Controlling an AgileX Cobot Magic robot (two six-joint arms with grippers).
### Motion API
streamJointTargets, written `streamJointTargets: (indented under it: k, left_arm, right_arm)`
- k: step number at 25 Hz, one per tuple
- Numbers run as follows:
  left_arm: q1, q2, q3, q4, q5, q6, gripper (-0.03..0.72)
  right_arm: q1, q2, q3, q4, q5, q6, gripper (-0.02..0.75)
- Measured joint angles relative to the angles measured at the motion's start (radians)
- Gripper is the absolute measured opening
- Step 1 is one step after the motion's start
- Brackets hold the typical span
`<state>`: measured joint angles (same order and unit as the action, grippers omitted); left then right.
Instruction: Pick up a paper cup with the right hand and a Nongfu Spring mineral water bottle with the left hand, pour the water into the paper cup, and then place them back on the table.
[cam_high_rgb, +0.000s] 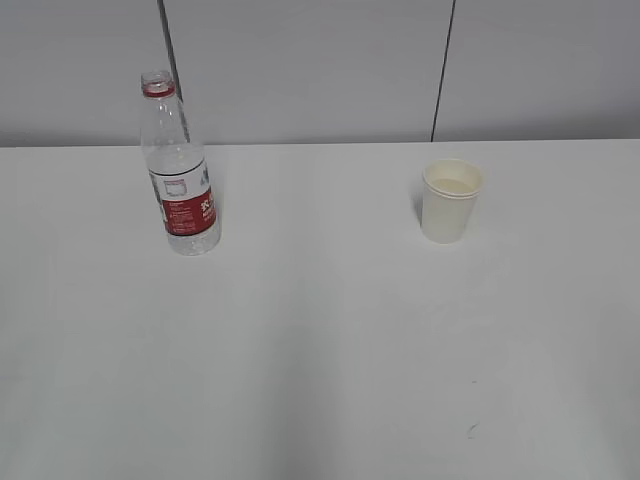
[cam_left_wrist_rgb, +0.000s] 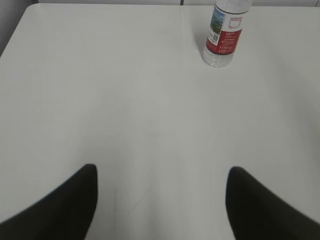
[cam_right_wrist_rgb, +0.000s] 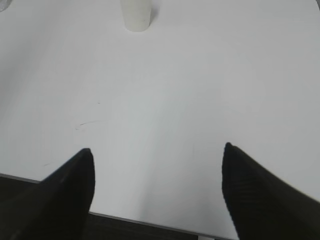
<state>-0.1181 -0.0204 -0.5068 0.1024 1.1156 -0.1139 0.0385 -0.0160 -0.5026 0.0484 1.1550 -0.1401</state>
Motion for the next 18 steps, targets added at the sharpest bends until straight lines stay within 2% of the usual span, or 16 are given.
streamJointTargets:
  k: [18]
  left_arm:
    - [0.000, 0.000, 0.000, 0.000, 0.000, 0.000, 0.491]
  right_arm:
    - [0.000, 0.000, 0.000, -0.002, 0.000, 0.000, 0.591]
